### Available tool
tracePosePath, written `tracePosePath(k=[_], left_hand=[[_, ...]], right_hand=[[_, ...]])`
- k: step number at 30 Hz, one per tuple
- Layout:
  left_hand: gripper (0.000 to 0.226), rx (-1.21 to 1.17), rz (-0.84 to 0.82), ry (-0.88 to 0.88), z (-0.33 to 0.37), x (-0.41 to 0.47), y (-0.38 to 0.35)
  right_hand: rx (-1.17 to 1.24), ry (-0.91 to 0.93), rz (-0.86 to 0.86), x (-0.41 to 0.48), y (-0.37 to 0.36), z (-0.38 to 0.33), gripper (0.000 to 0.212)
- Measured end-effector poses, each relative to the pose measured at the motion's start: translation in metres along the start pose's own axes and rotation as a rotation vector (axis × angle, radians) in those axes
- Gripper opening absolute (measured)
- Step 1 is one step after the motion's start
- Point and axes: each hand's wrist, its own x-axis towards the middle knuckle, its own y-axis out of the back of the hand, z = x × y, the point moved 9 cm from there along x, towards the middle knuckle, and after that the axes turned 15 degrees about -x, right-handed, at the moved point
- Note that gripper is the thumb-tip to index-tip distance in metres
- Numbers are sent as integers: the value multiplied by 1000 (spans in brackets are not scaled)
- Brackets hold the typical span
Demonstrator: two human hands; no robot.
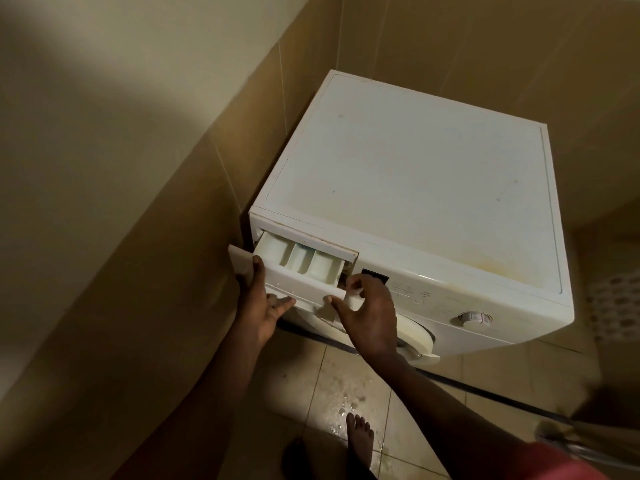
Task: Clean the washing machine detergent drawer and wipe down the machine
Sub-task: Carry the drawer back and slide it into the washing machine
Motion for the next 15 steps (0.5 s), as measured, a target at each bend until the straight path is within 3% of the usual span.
tracePosePath(k=[6, 11, 15], left_hand=[[73, 58, 16, 25, -6, 0, -25], [68, 139, -13, 19, -3, 1, -53], [72, 195, -18, 34, -5, 7, -65]], right_hand=[[-310, 143, 123, 41, 21, -12, 68], [-412, 204, 50, 69, 11, -8, 79], [-469, 233, 19, 80, 3, -4, 76]])
